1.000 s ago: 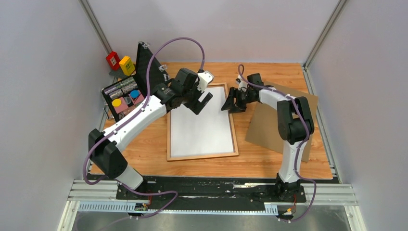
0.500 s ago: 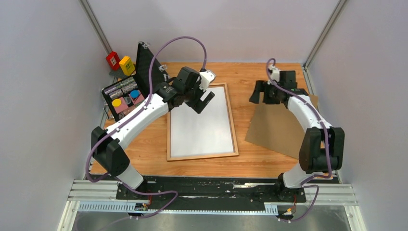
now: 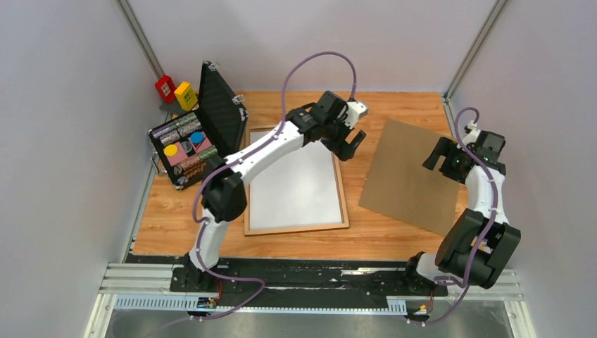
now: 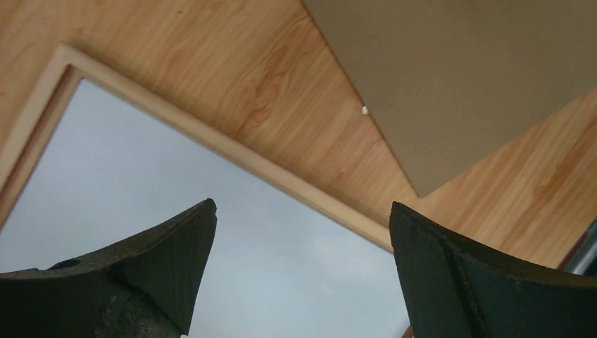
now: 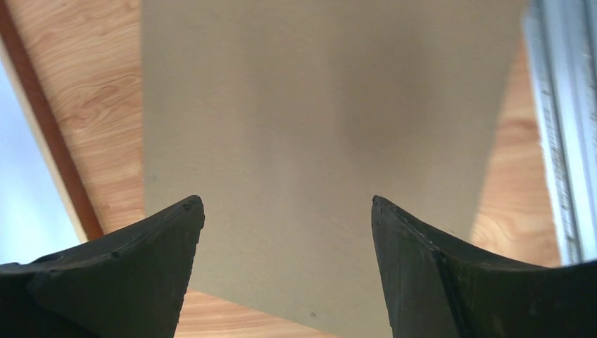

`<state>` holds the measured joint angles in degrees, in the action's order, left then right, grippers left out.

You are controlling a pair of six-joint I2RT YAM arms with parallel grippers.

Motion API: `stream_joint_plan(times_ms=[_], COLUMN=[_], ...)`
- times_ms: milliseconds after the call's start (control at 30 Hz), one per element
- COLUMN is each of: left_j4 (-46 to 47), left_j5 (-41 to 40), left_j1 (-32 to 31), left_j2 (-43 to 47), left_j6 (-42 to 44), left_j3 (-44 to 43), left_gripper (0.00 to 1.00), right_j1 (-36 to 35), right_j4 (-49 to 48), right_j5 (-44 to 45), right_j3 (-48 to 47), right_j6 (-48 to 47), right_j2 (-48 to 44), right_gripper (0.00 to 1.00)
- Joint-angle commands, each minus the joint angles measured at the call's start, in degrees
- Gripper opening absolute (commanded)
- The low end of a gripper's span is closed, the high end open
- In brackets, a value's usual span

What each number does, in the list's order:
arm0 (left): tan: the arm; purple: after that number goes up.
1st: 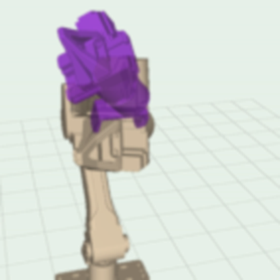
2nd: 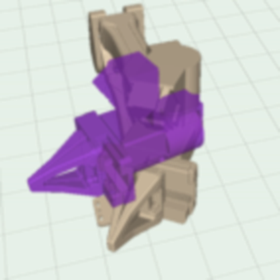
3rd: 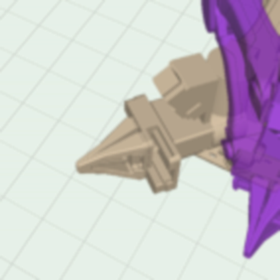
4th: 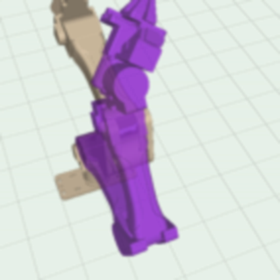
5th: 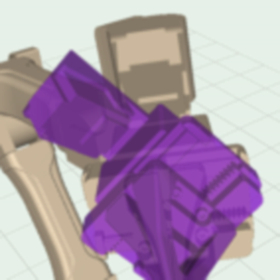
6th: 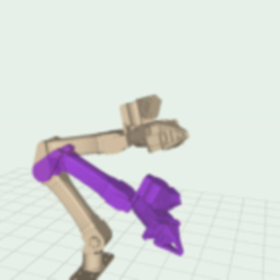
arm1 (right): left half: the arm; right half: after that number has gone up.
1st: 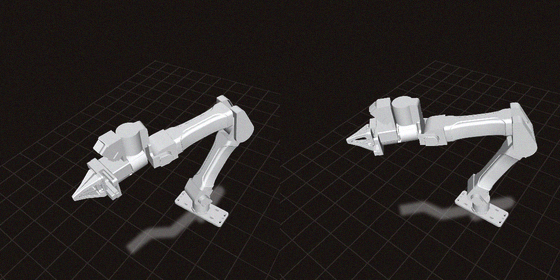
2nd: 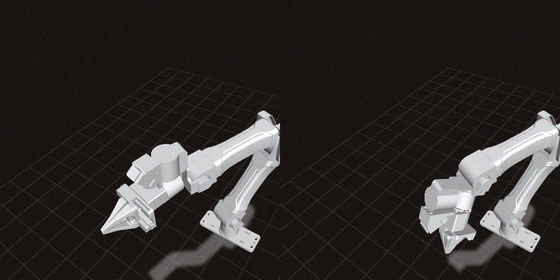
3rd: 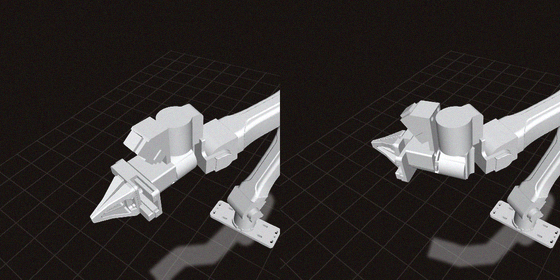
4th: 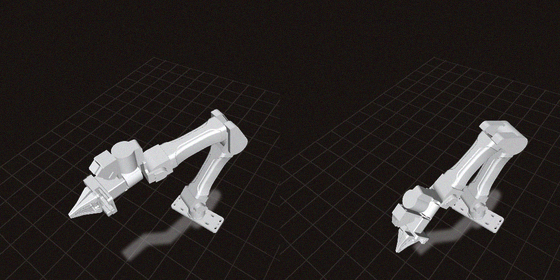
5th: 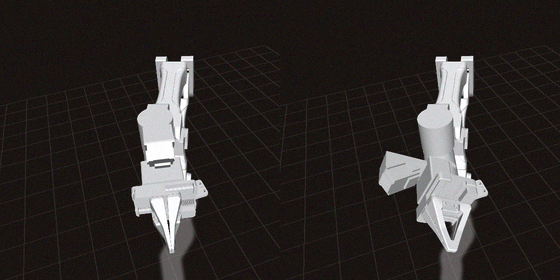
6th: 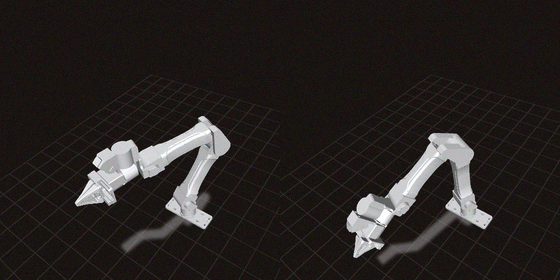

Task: Put the photo into the frame
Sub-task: Turn over the photo frame item at the center of the board.

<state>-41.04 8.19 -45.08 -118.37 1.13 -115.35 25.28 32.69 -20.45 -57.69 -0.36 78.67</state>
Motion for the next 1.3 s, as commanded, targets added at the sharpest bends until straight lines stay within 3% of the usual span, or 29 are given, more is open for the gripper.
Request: stream_joint_plan(times_ms=[0, 200, 433, 867, 1267], left_j4=[0.13, 2.68, 5.74, 7.64, 8.68], left_j5=[6.84, 10.08, 11.31, 15.33, 19.15], left_j1=[-1.44, -2.94, -4.31, -5.33, -5.33], left_j2=[-9.04, -20.33, -27.7, -34.56, -34.43], left_j6=[-8.22, -15.16, -20.48, -25.81, -28.0], left_j3=[-9.91, -18.48, -21.63, -25.94, -22.34], left_gripper=[1.0, 1.0, 1.0, 1.0, 1.0], right_j1=[5.6, 14.31, 20.83, 21.48, 20.86], right_j4=[0.21, 0.18, 0.18, 0.03, -0.17], right_j5=[0.09, -0.75, -3.85, -7.12, -10.8], right_j3=[1.78, 4.24, 5.47, 2.19, -1.63], right_j6=[-3.16, -6.64, -9.92, -9.79, -7.36], right_j2=[-2.49, -1.87, 1.02, 12.15, 22.57], right_gripper=[0.86, 0.85, 0.83, 0.8, 0.77])
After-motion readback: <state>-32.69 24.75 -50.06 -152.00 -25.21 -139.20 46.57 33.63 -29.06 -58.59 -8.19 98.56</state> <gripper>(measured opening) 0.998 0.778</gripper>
